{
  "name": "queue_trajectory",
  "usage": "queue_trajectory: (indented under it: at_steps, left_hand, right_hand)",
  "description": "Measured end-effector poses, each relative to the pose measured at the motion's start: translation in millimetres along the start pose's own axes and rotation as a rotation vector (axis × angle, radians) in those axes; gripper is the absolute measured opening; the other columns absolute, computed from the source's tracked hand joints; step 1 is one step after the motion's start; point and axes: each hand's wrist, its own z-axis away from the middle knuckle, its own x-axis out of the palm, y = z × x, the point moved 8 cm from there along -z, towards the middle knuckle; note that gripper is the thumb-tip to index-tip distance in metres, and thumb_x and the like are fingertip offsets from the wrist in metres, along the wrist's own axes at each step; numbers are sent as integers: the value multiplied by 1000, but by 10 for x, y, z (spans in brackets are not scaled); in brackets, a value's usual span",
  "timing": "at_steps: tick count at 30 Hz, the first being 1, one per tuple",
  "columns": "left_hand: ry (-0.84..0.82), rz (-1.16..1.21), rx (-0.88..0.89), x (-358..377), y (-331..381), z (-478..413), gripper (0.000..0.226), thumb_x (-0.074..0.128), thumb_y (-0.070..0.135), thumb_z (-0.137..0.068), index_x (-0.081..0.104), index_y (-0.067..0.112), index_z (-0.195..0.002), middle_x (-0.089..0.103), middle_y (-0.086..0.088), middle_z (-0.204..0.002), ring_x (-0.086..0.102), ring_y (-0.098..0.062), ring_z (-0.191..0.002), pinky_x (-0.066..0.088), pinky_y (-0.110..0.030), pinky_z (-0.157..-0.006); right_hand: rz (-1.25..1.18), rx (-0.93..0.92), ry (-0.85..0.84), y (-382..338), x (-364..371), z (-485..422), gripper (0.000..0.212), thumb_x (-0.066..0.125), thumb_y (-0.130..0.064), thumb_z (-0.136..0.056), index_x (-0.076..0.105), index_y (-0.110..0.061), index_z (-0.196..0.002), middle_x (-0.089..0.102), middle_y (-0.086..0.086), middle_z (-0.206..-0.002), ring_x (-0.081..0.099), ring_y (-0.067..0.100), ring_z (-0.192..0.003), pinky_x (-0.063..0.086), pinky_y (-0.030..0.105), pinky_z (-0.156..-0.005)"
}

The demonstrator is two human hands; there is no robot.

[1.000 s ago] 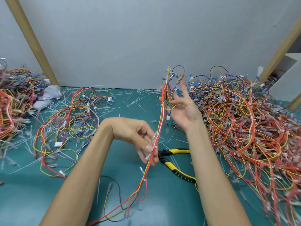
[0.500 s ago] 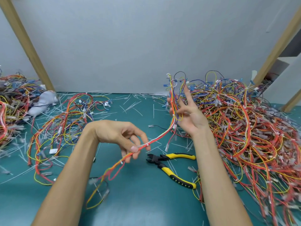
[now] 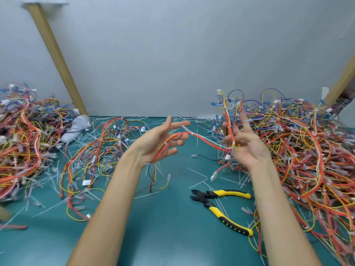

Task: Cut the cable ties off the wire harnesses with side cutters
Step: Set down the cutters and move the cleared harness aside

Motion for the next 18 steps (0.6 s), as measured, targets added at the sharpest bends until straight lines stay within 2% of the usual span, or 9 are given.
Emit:
queue_trajectory:
  at_steps: [4,7,10,14,18]
  left_hand:
    - [-7,186,55,77,67,-9,59,29,56,-97,52,16,-134,72,-7,-105,70,-13,-81,57,-24,-63]
    - [-35,233,80,108,97,10,63,26,59,-97,51,17,-137,70,-11,-113,70,-19,-96,57,-29,-73]
    - [-63,264,84,119,102,32,66,25,61,-97,50,17,-139,67,-14,-119,66,-25,-108,56,-34,-80]
    - [-65,240,97,102,104,30,65,27,60,-97,51,17,-140,68,-13,-113,63,-26,-114,55,-37,-82]
    - [-45,117,118,35,78,18,53,44,52,-94,57,21,-135,70,-6,-104,66,-21,-107,55,-34,-79]
  right_hand:
    - [20,-12,17,-24,-18,5,98,31,23,-64,45,-34,-143,64,7,-128,68,16,-87,47,17,-57]
    - [38,-28,27,-51,-28,10,99,32,22,-63,42,-33,-145,66,7,-124,67,17,-87,46,17,-58]
    - [59,-30,44,-64,-39,15,97,23,26,-70,42,-33,-146,64,7,-126,67,16,-89,45,17,-58]
    - [56,-30,47,-73,-39,23,96,21,27,-73,43,-33,-144,63,7,-128,66,17,-90,46,17,-58]
    - [44,-39,9,-79,-13,17,99,24,27,-68,44,-33,-144,63,7,-129,67,17,-89,47,18,-57]
